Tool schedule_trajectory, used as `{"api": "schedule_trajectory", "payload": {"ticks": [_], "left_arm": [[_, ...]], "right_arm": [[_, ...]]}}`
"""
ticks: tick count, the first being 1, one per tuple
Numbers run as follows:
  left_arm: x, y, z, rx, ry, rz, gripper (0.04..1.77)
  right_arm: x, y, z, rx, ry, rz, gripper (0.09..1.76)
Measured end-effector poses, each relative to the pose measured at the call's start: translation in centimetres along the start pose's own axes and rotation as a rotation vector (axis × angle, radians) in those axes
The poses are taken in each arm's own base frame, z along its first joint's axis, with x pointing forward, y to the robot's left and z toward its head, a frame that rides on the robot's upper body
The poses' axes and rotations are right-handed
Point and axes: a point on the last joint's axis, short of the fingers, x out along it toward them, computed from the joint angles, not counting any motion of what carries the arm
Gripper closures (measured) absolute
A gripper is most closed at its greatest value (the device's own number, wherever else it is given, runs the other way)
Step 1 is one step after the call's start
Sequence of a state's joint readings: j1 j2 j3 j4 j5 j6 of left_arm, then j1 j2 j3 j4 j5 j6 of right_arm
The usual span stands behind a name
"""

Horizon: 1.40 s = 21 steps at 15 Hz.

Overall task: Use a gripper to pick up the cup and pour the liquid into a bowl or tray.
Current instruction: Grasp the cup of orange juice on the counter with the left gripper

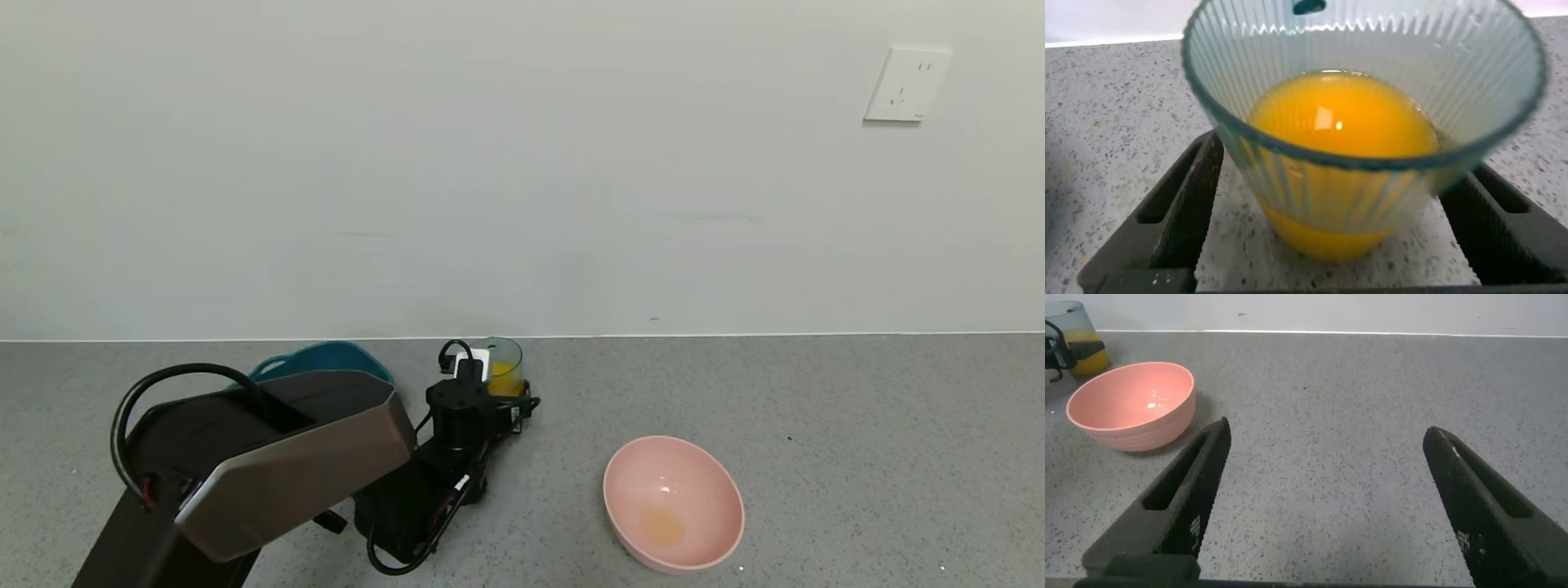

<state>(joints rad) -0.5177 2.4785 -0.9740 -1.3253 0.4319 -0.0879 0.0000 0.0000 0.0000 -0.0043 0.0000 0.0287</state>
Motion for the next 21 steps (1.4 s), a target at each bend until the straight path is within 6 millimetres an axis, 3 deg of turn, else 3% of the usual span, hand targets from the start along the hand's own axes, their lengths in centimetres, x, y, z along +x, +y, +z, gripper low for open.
{"api": "schedule_trajectory", "payload": {"ticks": [14,16,21], "left_arm": [[0.97,-0.27,-0.12,0.002,-0.027,-0.003,0.09],[1.0,-0.25,-0.11,0.002,-0.027,-0.003,0.41],[1.02,-0.22,-0.08,0.004,-0.028,-0.001,0.48]], "right_arm": [[0.0,0.0,0.0,0.0,0.0,0.0,0.14],[0.0,0.0,0.0,0.001,0.0,0.0,0.14],[0.0,0.0,0.0,0.0,0.0,0.0,0.14]]}}
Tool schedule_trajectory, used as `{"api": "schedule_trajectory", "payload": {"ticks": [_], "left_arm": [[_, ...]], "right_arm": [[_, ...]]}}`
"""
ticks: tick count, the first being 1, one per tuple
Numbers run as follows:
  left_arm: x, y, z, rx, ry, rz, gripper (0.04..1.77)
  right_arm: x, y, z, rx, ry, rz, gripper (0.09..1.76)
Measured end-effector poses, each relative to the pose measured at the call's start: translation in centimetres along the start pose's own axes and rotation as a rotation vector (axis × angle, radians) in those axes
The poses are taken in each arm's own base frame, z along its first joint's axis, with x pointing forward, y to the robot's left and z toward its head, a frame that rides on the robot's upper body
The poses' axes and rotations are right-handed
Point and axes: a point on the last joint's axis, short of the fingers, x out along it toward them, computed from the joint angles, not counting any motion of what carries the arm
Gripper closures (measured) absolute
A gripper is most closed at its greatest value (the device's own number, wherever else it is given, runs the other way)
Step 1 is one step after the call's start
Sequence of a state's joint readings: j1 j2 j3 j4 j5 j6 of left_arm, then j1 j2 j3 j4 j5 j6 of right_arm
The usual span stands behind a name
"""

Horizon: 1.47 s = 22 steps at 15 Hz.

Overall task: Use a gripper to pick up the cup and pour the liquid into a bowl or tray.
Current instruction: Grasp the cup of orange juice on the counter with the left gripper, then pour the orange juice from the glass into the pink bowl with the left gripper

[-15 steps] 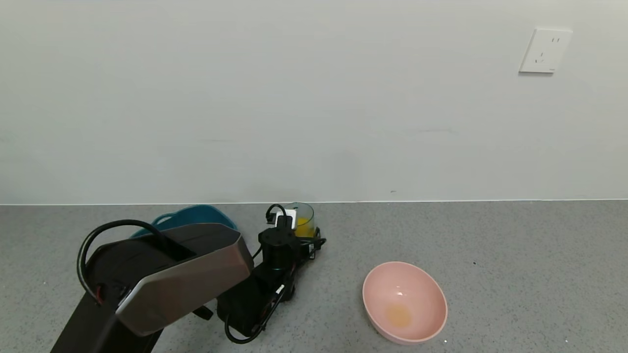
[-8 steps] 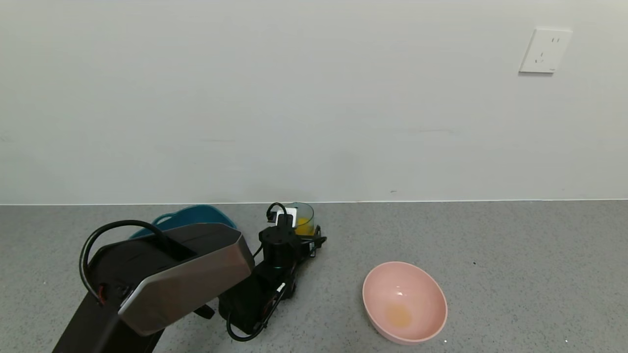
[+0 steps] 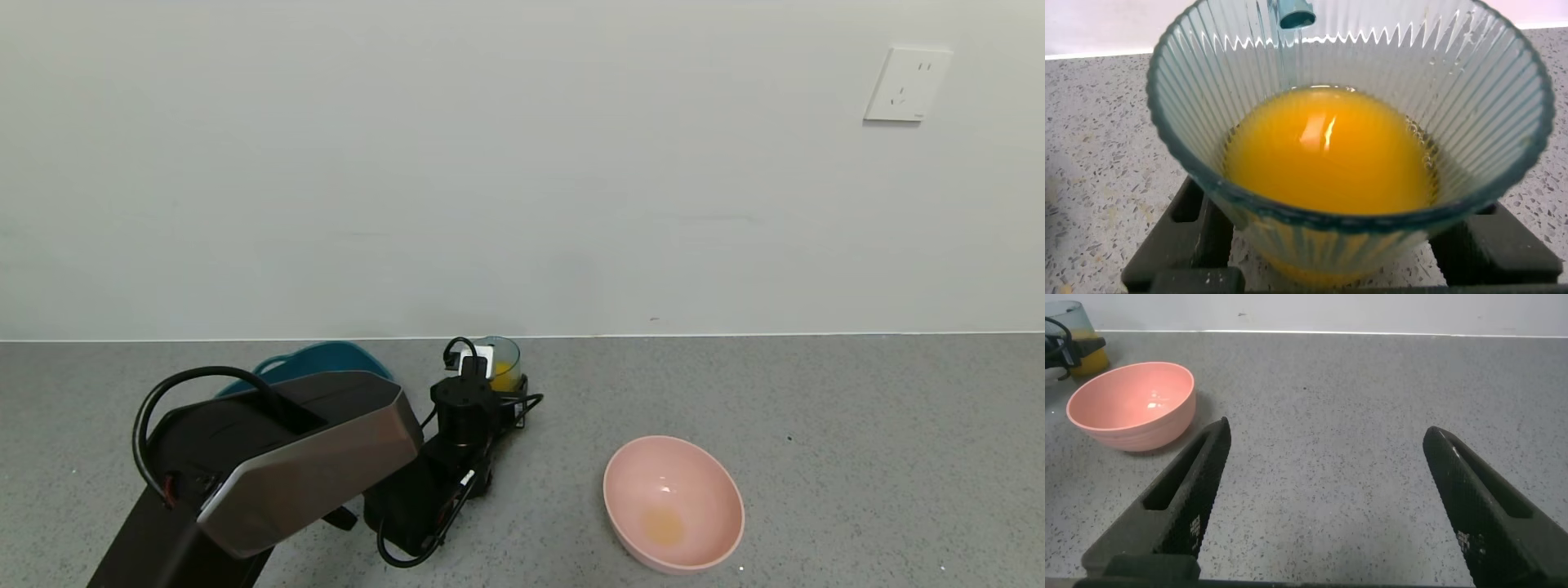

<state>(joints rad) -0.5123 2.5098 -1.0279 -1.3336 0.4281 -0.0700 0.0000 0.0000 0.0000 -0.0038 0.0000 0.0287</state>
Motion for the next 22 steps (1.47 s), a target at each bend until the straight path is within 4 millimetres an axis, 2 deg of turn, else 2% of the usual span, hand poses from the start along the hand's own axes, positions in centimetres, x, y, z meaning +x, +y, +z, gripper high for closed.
{"api": "schedule_trajectory", "payload": {"ticks": [6,10,13,15,20,22], "left_arm": [[-0.3,0.0,0.6,0.006,0.001,-0.004,0.49],[-1.0,0.1,2.8,0.02,-0.006,-0.006,0.49],[-2.2,0.0,5.5,0.031,0.009,-0.014,0.49],[-3.3,0.2,8.1,0.032,0.01,-0.017,0.49],[-6.8,1.1,14.1,0.051,0.004,-0.025,0.49],[-8.2,1.0,15.8,0.063,-0.01,-0.052,0.49]], "right_arm": [[0.0,0.0,0.0,0.0,0.0,0.0,0.14],[0.0,0.0,0.0,0.0,0.0,0.0,0.14],[0.0,0.0,0.0,0.0,0.0,0.0,0.14],[0.0,0.0,0.0,0.0,0.0,0.0,0.14],[0.0,0.0,0.0,0.0,0.0,0.0,0.14],[0.0,0.0,0.0,0.0,0.0,0.0,0.14]]}}
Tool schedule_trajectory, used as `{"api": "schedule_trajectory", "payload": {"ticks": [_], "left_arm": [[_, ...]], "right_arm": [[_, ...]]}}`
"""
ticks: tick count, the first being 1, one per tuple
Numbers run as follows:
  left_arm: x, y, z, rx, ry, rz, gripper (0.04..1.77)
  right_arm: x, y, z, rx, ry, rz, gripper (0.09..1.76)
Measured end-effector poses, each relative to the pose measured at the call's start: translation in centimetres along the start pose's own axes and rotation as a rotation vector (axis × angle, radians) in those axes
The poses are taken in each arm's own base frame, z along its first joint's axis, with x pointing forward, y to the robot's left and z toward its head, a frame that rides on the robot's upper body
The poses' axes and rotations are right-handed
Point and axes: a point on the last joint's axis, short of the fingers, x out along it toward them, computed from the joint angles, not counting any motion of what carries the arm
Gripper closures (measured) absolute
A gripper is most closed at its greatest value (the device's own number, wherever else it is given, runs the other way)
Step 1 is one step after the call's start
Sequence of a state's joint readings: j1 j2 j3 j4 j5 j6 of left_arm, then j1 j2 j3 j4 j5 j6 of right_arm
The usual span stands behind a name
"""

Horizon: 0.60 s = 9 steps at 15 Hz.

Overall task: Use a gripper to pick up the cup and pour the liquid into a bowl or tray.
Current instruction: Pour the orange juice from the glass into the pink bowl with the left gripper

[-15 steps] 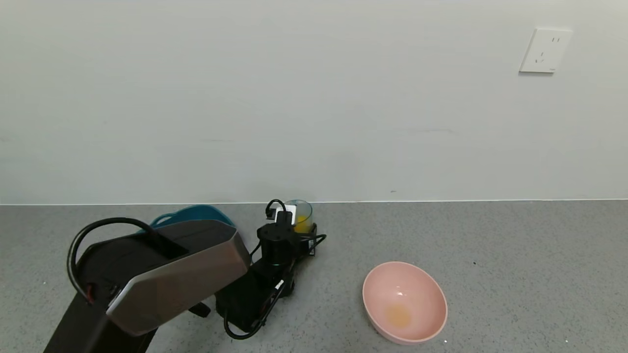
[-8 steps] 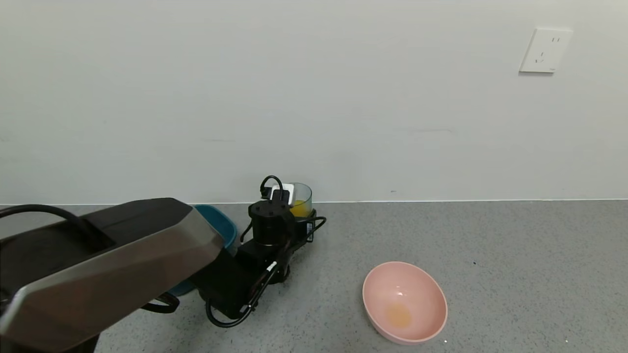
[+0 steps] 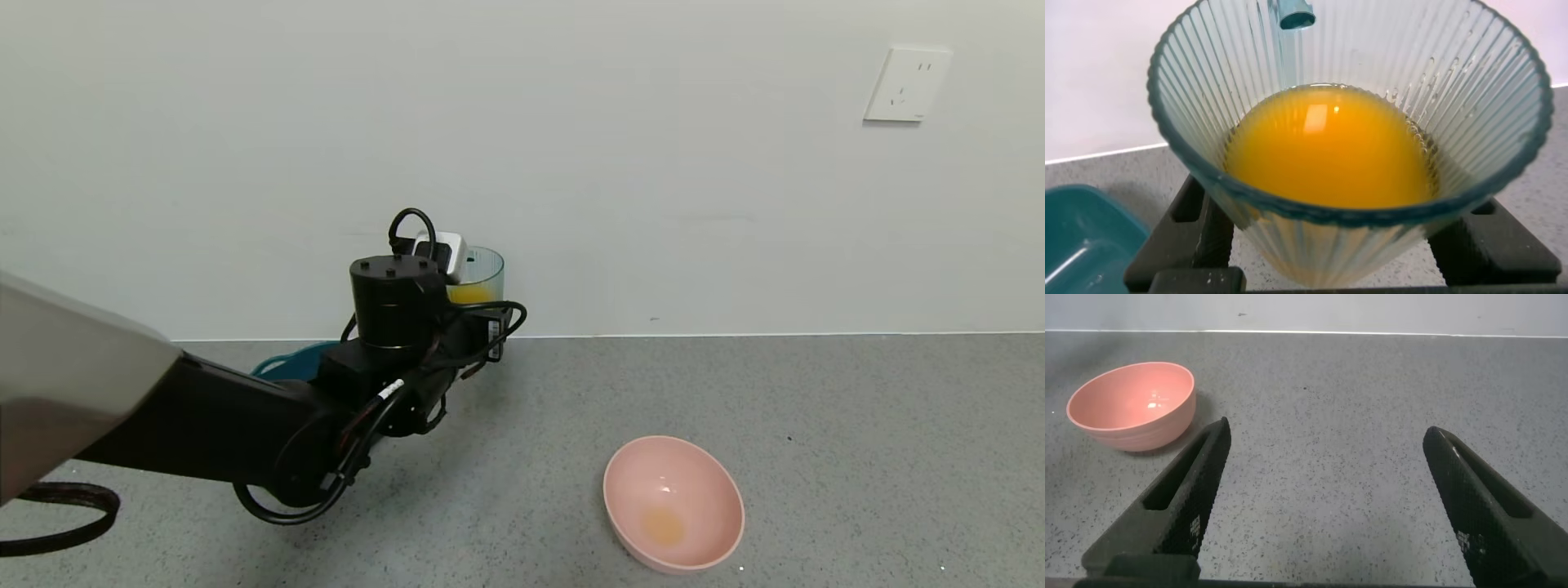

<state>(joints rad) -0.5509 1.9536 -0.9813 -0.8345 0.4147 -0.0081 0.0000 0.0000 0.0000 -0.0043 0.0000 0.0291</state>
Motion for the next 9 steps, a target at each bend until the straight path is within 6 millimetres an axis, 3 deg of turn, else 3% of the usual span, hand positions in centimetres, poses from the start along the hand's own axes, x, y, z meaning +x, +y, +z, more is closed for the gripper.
{"api": "schedule_trajectory", "payload": {"ticks": [3,9], "left_arm": [[-1.8,-0.2,1.4,0.01,-0.027,-0.07,0.49],[-4.0,-0.7,1.3,0.097,-0.029,-0.224,0.49]], "right_arm": [[0.0,0.0,0.0,0.0,0.0,0.0,0.14],[0.0,0.0,0.0,0.0,0.0,0.0,0.14]]}}
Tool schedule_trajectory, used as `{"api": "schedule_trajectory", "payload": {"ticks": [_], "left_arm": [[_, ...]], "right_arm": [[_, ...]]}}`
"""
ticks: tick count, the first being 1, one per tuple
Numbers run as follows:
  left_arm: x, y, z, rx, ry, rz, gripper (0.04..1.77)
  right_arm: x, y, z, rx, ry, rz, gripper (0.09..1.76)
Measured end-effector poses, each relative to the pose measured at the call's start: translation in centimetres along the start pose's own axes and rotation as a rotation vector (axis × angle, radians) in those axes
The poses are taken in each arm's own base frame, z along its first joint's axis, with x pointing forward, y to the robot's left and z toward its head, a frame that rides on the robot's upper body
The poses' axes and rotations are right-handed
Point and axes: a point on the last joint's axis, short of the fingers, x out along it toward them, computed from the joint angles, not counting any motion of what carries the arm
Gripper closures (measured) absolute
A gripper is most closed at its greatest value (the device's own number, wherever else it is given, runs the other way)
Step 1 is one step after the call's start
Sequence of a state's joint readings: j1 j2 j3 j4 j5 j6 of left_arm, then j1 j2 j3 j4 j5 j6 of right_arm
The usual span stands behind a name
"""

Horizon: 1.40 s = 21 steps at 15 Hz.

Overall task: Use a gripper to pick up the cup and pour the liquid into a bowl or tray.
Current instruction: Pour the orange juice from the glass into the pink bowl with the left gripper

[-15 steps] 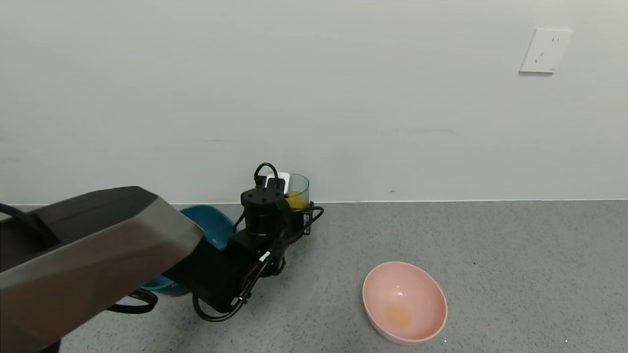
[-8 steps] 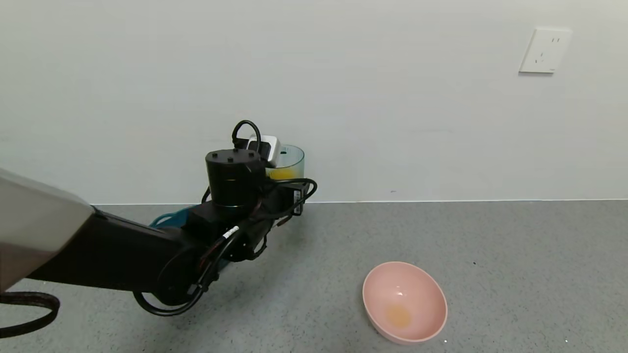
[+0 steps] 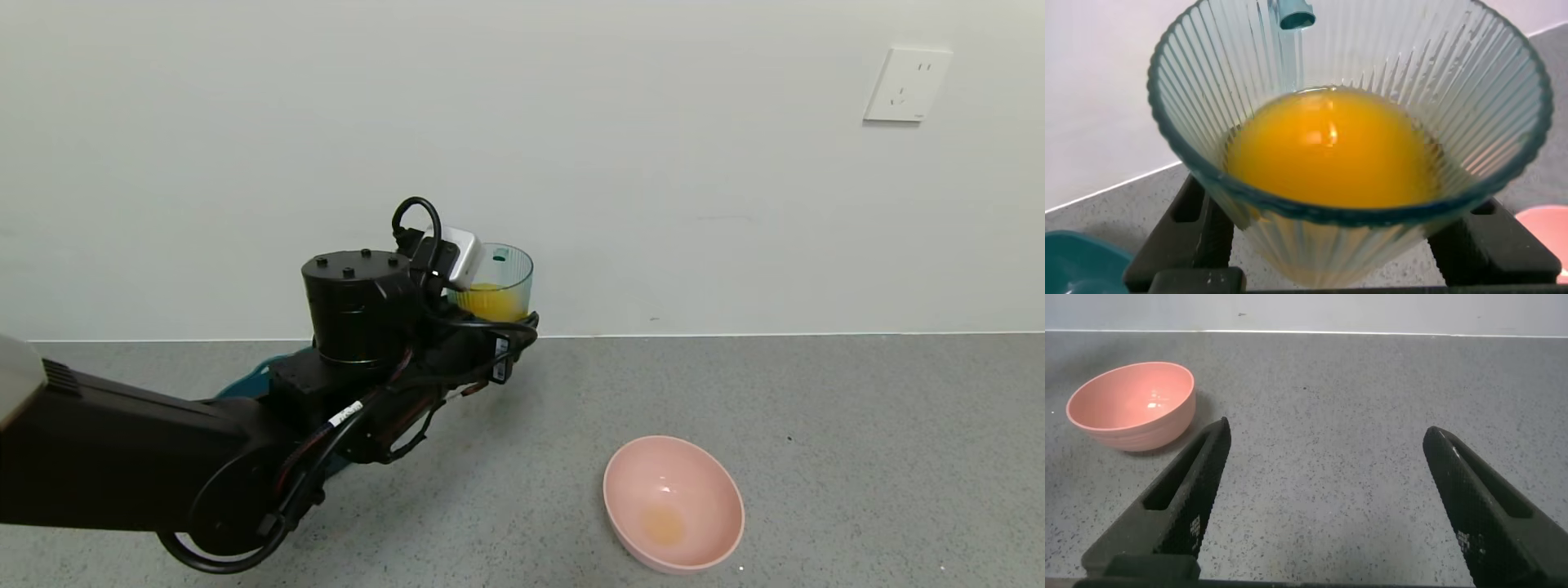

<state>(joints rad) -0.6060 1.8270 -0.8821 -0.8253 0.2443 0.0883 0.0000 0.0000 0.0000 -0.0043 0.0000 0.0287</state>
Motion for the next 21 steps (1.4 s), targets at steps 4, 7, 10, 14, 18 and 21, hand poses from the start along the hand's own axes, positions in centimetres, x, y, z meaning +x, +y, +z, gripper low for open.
{"api": "schedule_trajectory", "payload": {"ticks": [4,7,10,14,18,21], "left_arm": [[-0.6,-1.0,-0.8,0.036,0.02,-0.061,0.5],[-0.8,-1.9,-1.6,0.071,0.036,-0.108,0.5],[-0.8,-2.6,-2.6,0.121,0.057,-0.137,0.5],[-0.3,-3.5,-3.7,0.207,0.029,-0.15,0.5],[0.1,-4.3,-5.0,0.272,0.048,-0.17,0.5],[0.5,-4.8,-5.6,0.309,0.062,-0.182,0.5]], "right_arm": [[0.0,0.0,0.0,0.0,0.0,0.0,0.14],[0.0,0.0,0.0,0.0,0.0,0.0,0.14],[0.0,0.0,0.0,0.0,0.0,0.0,0.14],[0.0,0.0,0.0,0.0,0.0,0.0,0.14],[0.0,0.0,0.0,0.0,0.0,0.0,0.14],[0.0,0.0,0.0,0.0,0.0,0.0,0.14]]}}
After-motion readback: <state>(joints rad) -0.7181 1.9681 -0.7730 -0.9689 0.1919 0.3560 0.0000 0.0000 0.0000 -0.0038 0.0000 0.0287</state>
